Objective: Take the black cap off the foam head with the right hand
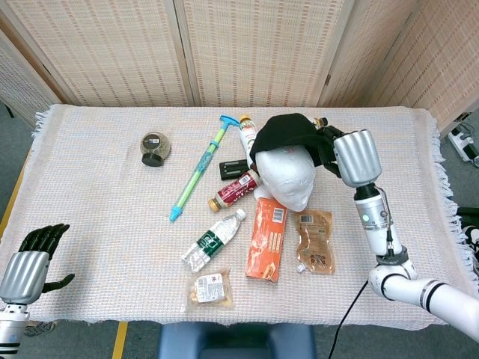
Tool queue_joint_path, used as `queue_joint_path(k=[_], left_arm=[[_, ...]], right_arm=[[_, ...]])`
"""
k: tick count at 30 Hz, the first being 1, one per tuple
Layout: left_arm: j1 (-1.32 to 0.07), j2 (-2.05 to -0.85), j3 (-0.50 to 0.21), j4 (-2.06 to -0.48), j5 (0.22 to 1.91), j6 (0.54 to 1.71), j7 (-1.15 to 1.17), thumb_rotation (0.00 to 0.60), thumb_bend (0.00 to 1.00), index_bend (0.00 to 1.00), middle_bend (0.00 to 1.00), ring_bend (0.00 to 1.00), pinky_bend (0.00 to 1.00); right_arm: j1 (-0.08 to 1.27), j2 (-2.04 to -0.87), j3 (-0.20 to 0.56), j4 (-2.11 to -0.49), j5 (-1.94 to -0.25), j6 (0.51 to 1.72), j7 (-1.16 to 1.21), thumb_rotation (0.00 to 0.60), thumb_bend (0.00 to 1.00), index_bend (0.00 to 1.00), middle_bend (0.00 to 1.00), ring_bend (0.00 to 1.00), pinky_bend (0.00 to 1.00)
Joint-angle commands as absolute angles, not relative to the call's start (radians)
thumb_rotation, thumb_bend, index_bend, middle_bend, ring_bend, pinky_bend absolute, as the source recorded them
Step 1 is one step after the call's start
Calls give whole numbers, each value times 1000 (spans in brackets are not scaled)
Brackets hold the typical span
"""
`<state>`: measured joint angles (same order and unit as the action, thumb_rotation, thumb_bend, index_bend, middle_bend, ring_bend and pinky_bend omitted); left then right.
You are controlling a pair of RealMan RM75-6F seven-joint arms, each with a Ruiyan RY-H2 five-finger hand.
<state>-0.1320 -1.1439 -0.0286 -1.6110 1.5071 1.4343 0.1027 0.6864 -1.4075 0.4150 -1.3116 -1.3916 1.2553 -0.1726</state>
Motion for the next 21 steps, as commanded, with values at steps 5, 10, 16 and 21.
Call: queue_joint_path(k=[5, 10, 16, 21], left_arm=[[-134, -1148, -25, -1607, 1504, 1426, 101, 600, 60, 143, 150, 137, 159], [-137, -1148, -21, -1607, 1503, 1417, 101, 600, 60, 139, 149, 135, 159], [-143, -1149, -20, -1608, 1507, 1409, 97, 600, 60, 137, 146, 135, 158], [-148, -1152, -19, -1610, 1515, 1408, 95, 600, 59, 136, 146, 134, 159]], right_arm=[[740, -1442, 436, -1180, -1327, 1209, -167, 600, 676, 766, 653, 956, 1000], [747, -1452, 432, -1096, -1296, 1195, -158, 600, 677, 766, 652, 956, 1000], [720, -1416, 403, -1061, -1283, 1181, -137, 600, 677, 767, 652, 957, 1000], [652, -1326, 347, -1130, -1302, 1191, -140, 600, 677, 769, 653, 956, 1000]])
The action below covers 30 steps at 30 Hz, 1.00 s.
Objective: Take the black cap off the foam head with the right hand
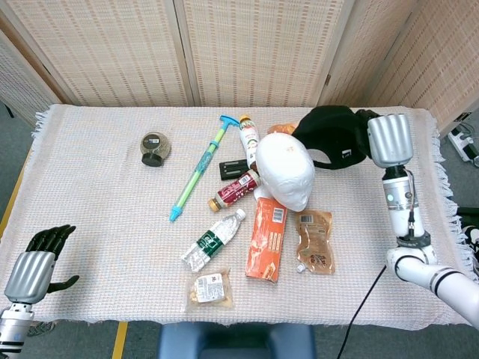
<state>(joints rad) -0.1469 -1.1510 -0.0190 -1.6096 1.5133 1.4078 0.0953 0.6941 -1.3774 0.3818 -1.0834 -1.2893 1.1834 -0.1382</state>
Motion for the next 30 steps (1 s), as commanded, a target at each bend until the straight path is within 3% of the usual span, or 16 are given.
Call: queue_joint_path(k=[1, 12, 24, 27, 29, 30], left_arm=[[-148, -1152, -19, -1611, 1516, 1408, 95, 600, 59, 136, 145, 134, 159], [-144, -1149, -12, -1625, 1537, 1427, 95, 600, 59, 136, 146, 133, 158], [-133, -1143, -4, -1626, 1537, 1438, 90, 600, 59, 136, 145, 134, 158], [-129, -1141, -4, -1624, 1533, 1440, 87, 600, 59, 136, 144, 133, 159], [-128, -1141, -3, -1623, 1534, 1441, 85, 600, 59, 136, 144, 134, 159], [-127, -1141, -2, -1623, 1534, 1441, 85, 600, 59, 136, 144, 134, 159]], right_arm=[[637, -1308, 337, -1150, -1306, 1195, -138, 600, 676, 769, 653, 956, 1000], [504, -1211, 225, -1294, -1359, 1252, -98, 600, 677, 771, 657, 957, 1000], [507, -1350, 146, -1152, -1397, 1186, -78, 600, 676, 761, 658, 939, 1000], [508, -1389, 129, -1106, -1397, 1164, -86, 600, 653, 679, 637, 876, 1000], [506, -1409, 118, -1087, -1395, 1149, -93, 600, 586, 598, 596, 813, 1000], [504, -1416, 113, -1081, -1395, 1144, -97, 600, 498, 520, 550, 740, 1000]])
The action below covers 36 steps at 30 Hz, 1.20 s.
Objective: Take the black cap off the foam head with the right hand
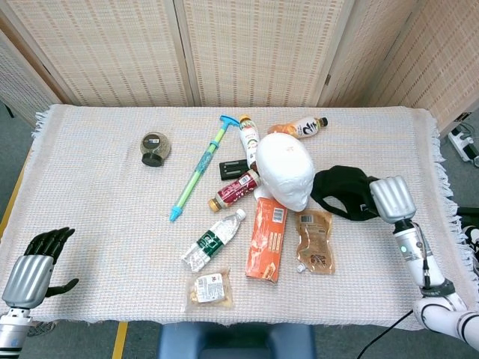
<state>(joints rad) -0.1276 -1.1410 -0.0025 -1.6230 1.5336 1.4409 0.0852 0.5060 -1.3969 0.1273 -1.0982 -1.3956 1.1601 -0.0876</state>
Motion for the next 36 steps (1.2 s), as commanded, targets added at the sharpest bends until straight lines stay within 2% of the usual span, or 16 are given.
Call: queue_joint_path(k=[1, 3, 4, 6, 8, 12, 13, 18, 23, 24, 26, 28, 36], left_arm=[[-127, -1142, -2, -1622, 1533, 1440, 84, 600, 59, 136, 144, 134, 159], [-127, -1142, -2, -1621, 1532, 1439, 83, 600, 59, 136, 144, 134, 159], [-127, -1143, -2, -1620, 1531, 1438, 82, 600, 60, 136, 144, 134, 158], [-128, -1144, -2, -1619, 1534, 1439, 81, 600, 59, 136, 144, 134, 159], [-129, -1144, -3, -1617, 1536, 1440, 79, 600, 59, 136, 144, 133, 159], [-128, -1145, -3, -1615, 1537, 1440, 77, 600, 59, 136, 144, 133, 159], [-128, -1145, -3, -1614, 1536, 1440, 74, 600, 60, 136, 143, 133, 159], [-129, -1140, -6, -1608, 1529, 1436, 63, 600, 59, 137, 144, 132, 158], [-128, -1141, -10, -1602, 1528, 1442, 54, 600, 59, 137, 144, 132, 158], [-127, -1141, -10, -1600, 1528, 1443, 54, 600, 59, 136, 143, 132, 158], [-126, -1142, -11, -1597, 1525, 1445, 52, 600, 59, 136, 144, 132, 158], [-122, -1143, -12, -1596, 1523, 1452, 51, 600, 59, 136, 143, 132, 158], [-103, -1150, -17, -1590, 1517, 1483, 53, 600, 60, 136, 143, 132, 158]], right_arm=[[501, -1422, 107, -1077, -1392, 1136, -106, 600, 405, 450, 504, 667, 984], [494, -1425, 100, -1084, -1385, 1126, -115, 600, 244, 330, 414, 534, 871], [490, -1422, 97, -1097, -1377, 1116, -121, 600, 157, 255, 357, 450, 757], [483, -1410, 95, -1125, -1366, 1108, -129, 578, 43, 121, 261, 314, 566], [473, -1393, 95, -1162, -1356, 1108, -136, 521, 3, 34, 191, 223, 453], [458, -1363, 92, -1218, -1354, 1117, -135, 418, 0, 0, 110, 127, 359], [447, -1344, 89, -1248, -1358, 1131, -133, 400, 0, 0, 100, 118, 353], [356, -1205, 53, -1467, -1391, 1239, -123, 394, 0, 0, 99, 118, 353], [276, -1131, 17, -1575, -1445, 1353, -131, 398, 0, 0, 131, 148, 353], [259, -1126, 11, -1583, -1453, 1378, -143, 410, 0, 0, 153, 170, 355], [218, -1123, 1, -1593, -1470, 1442, -170, 475, 7, 27, 193, 201, 372], [177, -1127, -11, -1596, -1487, 1500, -182, 565, 44, 85, 233, 228, 402], [73, -1124, -59, -1611, -1542, 1601, -147, 572, 78, 116, 242, 232, 407]])
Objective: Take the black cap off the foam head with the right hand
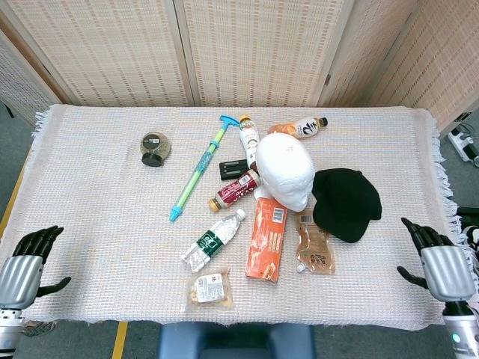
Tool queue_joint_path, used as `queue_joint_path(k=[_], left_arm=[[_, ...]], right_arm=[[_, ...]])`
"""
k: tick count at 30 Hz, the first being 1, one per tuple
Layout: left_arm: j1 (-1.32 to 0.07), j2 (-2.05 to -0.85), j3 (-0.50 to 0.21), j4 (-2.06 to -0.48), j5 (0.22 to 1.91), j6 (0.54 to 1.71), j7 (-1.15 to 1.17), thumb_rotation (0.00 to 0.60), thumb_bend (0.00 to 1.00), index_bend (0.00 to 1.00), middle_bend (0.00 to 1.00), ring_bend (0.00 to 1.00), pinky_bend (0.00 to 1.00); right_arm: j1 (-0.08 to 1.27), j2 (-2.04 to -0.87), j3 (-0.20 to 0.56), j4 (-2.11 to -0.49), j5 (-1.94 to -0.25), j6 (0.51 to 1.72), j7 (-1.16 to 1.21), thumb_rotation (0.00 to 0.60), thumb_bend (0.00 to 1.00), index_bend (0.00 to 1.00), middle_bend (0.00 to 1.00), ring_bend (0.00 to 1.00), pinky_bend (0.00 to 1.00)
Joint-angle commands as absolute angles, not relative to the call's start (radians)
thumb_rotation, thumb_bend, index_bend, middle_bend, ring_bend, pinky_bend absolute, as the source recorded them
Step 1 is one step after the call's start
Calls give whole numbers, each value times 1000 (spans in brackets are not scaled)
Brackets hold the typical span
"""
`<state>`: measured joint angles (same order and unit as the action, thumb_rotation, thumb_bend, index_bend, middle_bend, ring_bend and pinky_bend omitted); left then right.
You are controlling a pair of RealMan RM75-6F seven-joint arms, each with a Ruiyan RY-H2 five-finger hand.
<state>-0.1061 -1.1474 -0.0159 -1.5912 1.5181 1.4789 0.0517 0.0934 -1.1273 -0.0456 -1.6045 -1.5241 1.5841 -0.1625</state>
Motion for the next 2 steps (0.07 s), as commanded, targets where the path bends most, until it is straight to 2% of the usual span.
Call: queue_joint_path(k=[1, 2], left_arm=[[-103, -1151, -18, -1591, 1516, 1484, 54, 600, 60, 136, 144, 132, 158], [-102, -1152, -19, -1591, 1516, 1485, 54, 600, 59, 136, 144, 132, 158]], right_arm=[[68, -1124, -59, -1612, -1543, 1603, -144, 569, 77, 117, 242, 231, 407], [65, -1124, -58, -1613, -1544, 1604, -143, 570, 76, 119, 242, 229, 407]])
